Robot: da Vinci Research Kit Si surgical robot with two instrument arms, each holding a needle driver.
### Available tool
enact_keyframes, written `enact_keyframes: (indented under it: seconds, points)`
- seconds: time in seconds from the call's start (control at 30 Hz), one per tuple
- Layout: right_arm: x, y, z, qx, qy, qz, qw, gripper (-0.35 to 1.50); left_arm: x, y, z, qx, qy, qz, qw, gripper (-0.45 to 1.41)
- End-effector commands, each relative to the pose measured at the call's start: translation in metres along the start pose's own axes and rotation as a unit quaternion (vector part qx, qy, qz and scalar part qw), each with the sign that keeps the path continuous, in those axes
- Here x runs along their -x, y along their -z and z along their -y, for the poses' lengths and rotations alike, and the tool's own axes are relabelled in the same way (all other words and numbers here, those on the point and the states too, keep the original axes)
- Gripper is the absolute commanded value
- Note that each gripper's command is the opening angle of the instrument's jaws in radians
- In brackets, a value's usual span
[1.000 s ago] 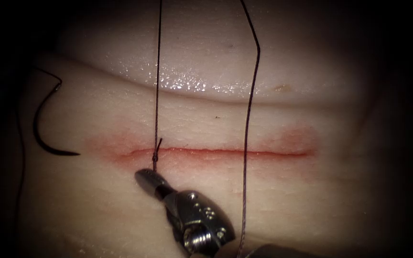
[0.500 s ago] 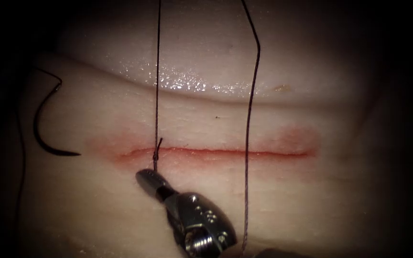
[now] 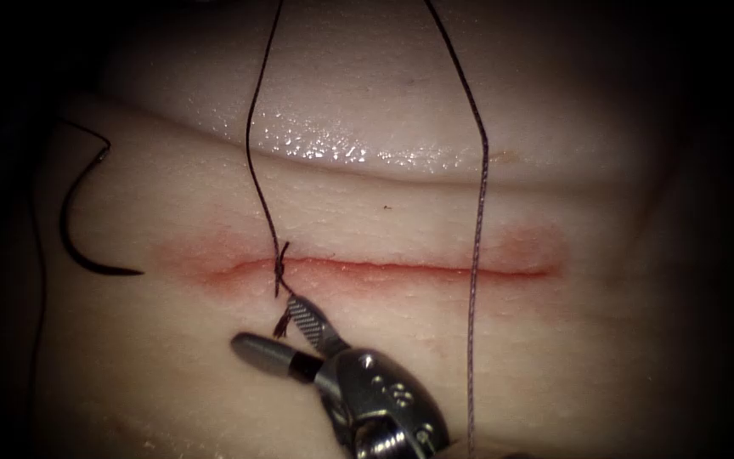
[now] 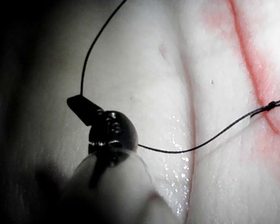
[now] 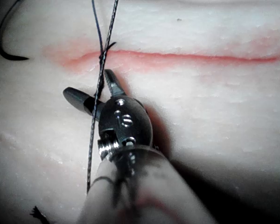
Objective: Wound Closure
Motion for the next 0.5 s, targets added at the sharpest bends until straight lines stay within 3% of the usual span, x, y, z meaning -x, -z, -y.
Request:
enact_keyframes:
  seconds: [0.03,0.23,0.5]
  points:
    - [-0.0002,0.0,-0.0001,-0.004,0.0,0.003,1.0,1.48,-0.0006,-0.0002,-0.0004,0.005,0.009,-0.01,1.0,-0.45]
    - [-0.0028,0.0015,-0.0006,-0.011,0.005,0.013,1.0,1.45,-0.0052,0.0028,-0.0015,0.033,0.057,-0.06,0.996,-0.45]
    - [-0.0042,0.0002,-0.0025,-0.026,0.022,0.043,0.999,1.43,-0.0102,0.0063,-0.0024,0.055,0.084,-0.091,0.991,-0.45]
